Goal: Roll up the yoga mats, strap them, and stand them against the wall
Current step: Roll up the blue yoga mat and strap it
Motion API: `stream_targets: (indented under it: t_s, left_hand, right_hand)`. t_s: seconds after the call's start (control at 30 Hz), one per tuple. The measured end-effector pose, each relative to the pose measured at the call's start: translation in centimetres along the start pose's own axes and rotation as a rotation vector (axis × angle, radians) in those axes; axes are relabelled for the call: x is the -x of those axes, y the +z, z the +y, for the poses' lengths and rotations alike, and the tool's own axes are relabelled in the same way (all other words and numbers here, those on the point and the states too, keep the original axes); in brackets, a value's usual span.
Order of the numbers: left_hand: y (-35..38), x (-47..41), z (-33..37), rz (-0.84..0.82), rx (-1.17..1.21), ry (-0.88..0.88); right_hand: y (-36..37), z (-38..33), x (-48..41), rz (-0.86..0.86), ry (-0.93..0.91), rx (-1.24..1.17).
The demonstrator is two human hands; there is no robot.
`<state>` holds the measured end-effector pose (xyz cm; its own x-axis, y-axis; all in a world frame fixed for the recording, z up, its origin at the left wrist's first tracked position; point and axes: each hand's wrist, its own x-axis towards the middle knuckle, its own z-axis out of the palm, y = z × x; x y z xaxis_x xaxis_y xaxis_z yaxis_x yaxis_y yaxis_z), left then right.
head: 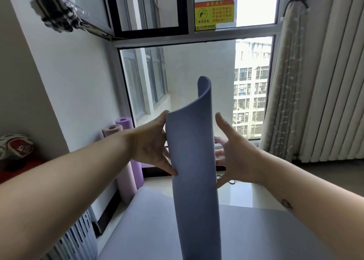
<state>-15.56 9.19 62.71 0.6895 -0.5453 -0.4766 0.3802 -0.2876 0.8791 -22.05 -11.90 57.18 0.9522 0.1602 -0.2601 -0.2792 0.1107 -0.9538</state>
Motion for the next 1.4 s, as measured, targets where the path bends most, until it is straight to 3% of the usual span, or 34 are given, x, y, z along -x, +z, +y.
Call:
stream_targets:
  t_s: [0.23, 0.5, 0.77, 1.07, 1.23, 1.4]
  left_hand:
    - [1.2, 0.2, -0.4, -0.058, -0.044, -0.025]
    - [1.0, -2.4, -6.4, 0.035, 0.042, -0.039]
    - [0.6, -3.7, -7.7, 0.055, 0.111, -0.043]
    - [-0.2, -3.2, -4.9, 0.032, -0.128, -0.106]
    - [-0.6, -3.6, -3.9, -0.054, -0.142, -0.229]
    - [0.3, -4.3, -3.7, -0.061, -0.168, -0.253]
  right_hand:
    - [0.2, 0.9, -0.7, 0.041, 0.026, -0.049]
    - [-0.6, 7.0, -3.1, 0.080, 0.087, -0.147]
    - [-0.9, 8.4, -4.3, 0.077, 0.078, -0.132]
    - [-2.0, 5.8, -3.1, 0.126, 0.133, 0.002]
    - [-2.3, 3.9, -1.8, -0.059, 0.175, -0.042]
    - [-2.4, 3.4, -1.8, -0.027, 0.184, -0.054]
